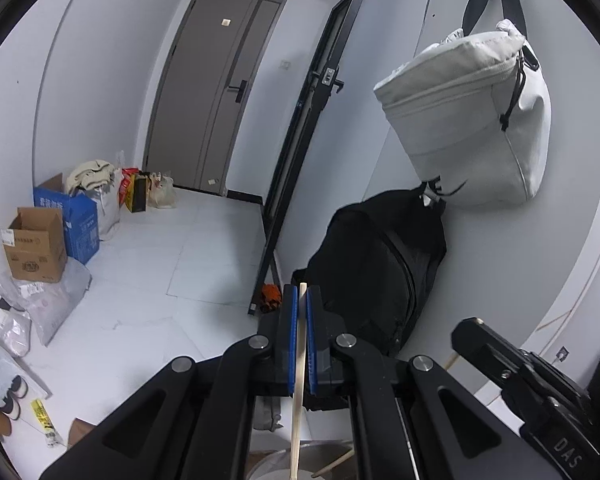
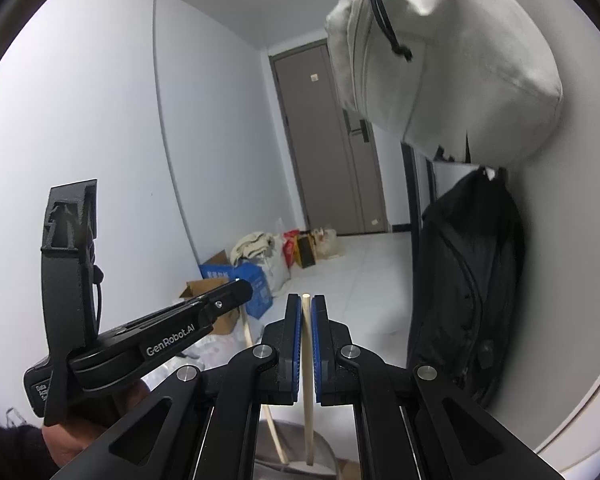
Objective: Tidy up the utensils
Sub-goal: 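Carry both chopsticks over the white holder and open both grippers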
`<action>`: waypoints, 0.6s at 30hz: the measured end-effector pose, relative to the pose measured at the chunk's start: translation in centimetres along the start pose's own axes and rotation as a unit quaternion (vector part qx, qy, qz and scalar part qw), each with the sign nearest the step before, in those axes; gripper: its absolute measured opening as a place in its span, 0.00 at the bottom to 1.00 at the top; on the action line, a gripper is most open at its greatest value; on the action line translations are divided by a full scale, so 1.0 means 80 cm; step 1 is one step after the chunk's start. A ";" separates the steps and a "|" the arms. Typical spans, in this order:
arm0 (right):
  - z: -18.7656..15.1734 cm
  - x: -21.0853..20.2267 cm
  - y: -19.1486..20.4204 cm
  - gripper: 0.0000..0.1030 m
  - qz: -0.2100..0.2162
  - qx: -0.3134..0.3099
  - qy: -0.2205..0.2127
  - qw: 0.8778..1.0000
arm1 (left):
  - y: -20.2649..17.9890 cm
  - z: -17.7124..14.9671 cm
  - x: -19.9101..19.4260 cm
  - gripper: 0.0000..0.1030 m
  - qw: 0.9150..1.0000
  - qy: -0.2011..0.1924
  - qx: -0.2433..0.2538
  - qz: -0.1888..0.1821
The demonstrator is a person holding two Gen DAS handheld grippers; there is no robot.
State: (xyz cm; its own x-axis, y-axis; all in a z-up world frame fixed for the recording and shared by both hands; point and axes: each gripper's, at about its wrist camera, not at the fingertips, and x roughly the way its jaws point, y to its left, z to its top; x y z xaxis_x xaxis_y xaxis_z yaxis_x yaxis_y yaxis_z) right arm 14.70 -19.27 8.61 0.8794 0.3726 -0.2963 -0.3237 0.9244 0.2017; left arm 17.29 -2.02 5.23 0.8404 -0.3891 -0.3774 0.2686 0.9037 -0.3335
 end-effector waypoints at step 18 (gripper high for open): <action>-0.059 0.012 -0.009 0.08 0.066 0.008 0.052 0.996 | -0.008 -0.025 0.006 0.00 0.990 0.097 0.028 -0.100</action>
State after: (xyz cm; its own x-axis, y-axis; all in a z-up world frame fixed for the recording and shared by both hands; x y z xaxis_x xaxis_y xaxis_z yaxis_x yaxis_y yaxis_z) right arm 14.15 -19.21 3.80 0.7885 0.4979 -0.3610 -0.4280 0.8658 0.2592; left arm 16.61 -3.11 3.51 0.6624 -0.5841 -0.4692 0.4514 0.8110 -0.3722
